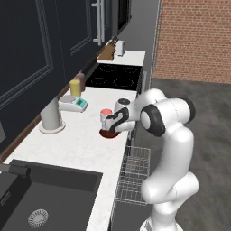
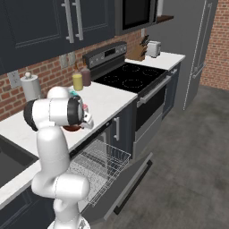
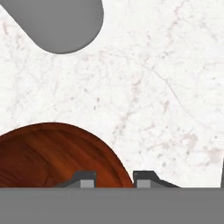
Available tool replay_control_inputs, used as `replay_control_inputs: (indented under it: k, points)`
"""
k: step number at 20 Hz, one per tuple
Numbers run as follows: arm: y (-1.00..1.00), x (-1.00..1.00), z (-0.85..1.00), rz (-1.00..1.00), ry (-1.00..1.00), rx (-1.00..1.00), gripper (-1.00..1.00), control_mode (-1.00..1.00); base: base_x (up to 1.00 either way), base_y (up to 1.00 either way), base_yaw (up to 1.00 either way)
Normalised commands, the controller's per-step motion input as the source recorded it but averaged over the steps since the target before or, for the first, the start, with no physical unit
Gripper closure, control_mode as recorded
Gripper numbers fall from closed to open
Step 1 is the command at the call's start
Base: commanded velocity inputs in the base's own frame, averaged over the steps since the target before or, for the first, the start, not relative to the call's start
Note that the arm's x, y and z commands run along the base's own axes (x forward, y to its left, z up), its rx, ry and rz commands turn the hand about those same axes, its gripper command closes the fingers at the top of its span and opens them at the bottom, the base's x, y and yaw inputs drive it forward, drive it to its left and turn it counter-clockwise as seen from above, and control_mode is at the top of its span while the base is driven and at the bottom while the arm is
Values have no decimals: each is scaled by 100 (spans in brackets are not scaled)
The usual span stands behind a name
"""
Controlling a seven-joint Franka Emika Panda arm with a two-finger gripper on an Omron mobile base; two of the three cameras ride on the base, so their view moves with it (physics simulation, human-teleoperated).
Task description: Pick up the cup and bowl from the counter, place them in the dishwasher, and close the dishwasher door.
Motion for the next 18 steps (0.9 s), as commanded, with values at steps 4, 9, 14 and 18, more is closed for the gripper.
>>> replay_control_inputs:
  k: [4, 9, 14, 18]
  points:
    - [-19, -79, 0, 0, -6, 0, 100, -100, 0, 0, 0]
    - [-39, -74, 4, 0, -8, 0, 100, -100, 0, 0, 0]
    - [-52, -57, 22, -4, -10, 0, 100, -100, 0, 0, 0]
    - [-58, -46, 29, -10, -6, 0, 100, -100, 0, 0, 0]
